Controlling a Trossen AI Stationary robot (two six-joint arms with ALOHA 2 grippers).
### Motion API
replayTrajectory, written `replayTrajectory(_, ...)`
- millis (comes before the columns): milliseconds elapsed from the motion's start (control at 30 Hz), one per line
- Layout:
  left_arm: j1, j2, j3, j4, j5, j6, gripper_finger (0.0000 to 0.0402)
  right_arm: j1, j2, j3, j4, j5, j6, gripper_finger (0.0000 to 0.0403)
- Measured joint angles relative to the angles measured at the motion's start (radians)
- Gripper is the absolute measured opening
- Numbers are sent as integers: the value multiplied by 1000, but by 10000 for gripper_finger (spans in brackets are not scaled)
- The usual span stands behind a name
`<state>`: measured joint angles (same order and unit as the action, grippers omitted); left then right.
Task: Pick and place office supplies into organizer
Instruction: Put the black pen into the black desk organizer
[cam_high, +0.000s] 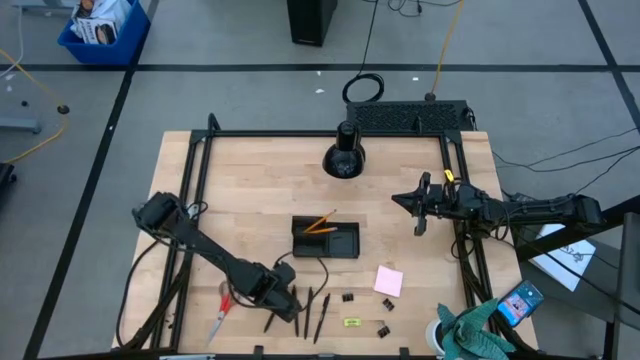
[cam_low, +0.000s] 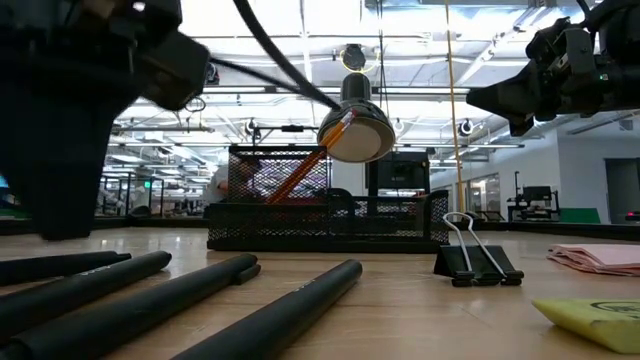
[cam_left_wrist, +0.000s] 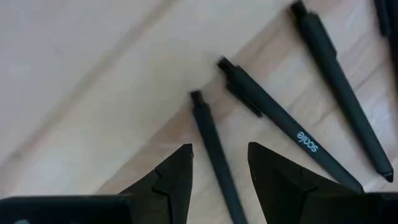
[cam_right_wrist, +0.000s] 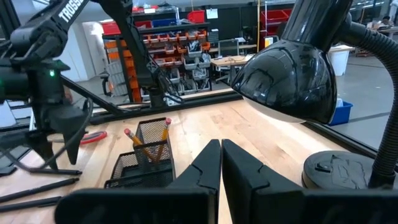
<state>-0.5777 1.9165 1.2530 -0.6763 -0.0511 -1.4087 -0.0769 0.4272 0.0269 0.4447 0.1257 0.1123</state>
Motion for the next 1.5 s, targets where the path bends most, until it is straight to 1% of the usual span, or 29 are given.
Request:
replayTrajectory(200,0,65,6,61,39,0,159,0,0,0,-2,0,0,9)
replayTrajectory(367,-5,108,8,63,55,2,159,0,0,0,-3,0,0,9)
replayTrajectory(567,-29,116,12,-11,45,-6,158,0,0,0,-8,0,0,9)
replayTrajectory(700,-43,116,12,-57,68,5,156,0,0,0,-8,0,0,9)
replayTrajectory(800,-41,116,13,-73,88,13,140,0,0,0,-8,0,0,9)
replayTrajectory(967,-42,116,13,-99,88,44,93,0,0,0,-8,0,0,9)
replayTrajectory(1233,-45,115,13,-94,42,108,17,0,1,0,-18,0,0,9)
replayTrajectory(1300,-45,115,13,-90,34,125,11,0,1,0,-17,0,0,9)
replayTrajectory(1433,-47,114,13,-84,-12,163,22,0,0,0,-17,0,0,9)
replayTrajectory(1500,-51,109,13,-88,-53,174,23,0,0,0,-23,0,0,9)
